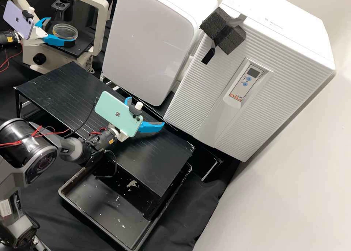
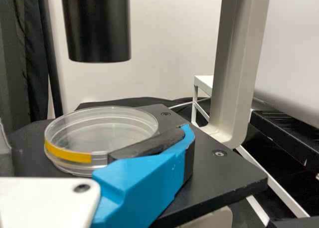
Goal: Place the petri dish on the bench
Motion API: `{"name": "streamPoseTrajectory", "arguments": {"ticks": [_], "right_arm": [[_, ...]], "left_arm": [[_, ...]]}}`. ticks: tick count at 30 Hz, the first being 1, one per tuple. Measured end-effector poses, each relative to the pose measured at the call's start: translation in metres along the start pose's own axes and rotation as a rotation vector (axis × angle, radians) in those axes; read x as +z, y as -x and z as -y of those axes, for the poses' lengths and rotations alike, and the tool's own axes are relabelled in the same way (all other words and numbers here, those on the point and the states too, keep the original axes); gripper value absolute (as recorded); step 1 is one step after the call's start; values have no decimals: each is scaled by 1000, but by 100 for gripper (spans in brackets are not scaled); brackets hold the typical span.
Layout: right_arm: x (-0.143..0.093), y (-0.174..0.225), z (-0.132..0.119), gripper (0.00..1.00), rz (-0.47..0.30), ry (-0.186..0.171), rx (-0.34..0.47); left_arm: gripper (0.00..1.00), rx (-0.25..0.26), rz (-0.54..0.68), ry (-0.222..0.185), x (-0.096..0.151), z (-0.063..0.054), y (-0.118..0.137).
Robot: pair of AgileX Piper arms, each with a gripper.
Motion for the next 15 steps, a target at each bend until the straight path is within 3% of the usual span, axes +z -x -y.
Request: {"name": "streamPoseTrajectory", "arguments": {"ticks": [15], "right_arm": [[0,0,0,100,0,0,0]], "left_arm": [[100,36,27,5,4,7,-4]]}}
